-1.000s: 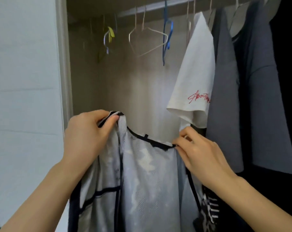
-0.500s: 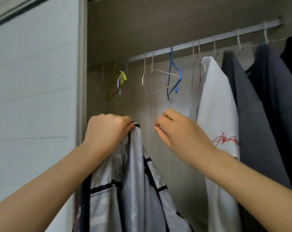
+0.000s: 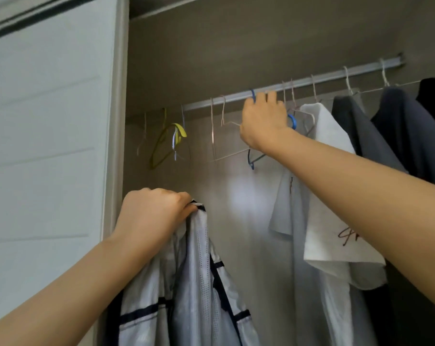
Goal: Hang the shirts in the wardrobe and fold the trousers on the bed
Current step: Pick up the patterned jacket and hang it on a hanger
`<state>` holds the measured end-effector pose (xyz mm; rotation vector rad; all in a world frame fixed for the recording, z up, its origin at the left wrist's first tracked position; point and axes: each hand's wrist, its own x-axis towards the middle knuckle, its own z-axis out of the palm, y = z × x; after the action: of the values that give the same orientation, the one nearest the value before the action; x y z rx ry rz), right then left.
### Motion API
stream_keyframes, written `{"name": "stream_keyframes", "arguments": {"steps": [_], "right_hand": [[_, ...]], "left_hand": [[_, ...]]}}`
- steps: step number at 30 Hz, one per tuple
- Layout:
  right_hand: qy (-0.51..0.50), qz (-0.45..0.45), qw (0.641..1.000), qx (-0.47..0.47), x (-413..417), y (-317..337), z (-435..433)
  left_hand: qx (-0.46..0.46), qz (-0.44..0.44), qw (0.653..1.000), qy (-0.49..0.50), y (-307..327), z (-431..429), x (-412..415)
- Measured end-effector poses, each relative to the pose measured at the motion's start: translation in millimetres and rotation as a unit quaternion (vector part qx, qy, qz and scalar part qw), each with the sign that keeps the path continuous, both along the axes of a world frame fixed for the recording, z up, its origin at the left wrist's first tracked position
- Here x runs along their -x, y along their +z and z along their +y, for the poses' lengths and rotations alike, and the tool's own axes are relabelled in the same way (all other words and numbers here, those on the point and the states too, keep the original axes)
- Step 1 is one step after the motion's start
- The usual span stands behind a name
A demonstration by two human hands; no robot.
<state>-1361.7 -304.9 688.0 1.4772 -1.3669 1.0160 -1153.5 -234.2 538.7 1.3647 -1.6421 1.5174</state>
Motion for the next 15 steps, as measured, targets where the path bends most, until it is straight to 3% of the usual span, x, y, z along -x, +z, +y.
{"name": "stream_keyframes", "arguments": {"steps": [8, 15], "right_hand": [[-0.085, -0.123, 0.983, -0.103, 23.4, 26.1, -35.3], [0.021, -0.144, 0.974, -0.172, 32.3, 16.9, -47.5]], "left_hand": [[0.05, 0.007, 0.999, 0.02, 1.1, -9.3, -2.9], [0.044, 0.012, 0.998, 0.044, 1.0, -8.8, -2.3]]}}
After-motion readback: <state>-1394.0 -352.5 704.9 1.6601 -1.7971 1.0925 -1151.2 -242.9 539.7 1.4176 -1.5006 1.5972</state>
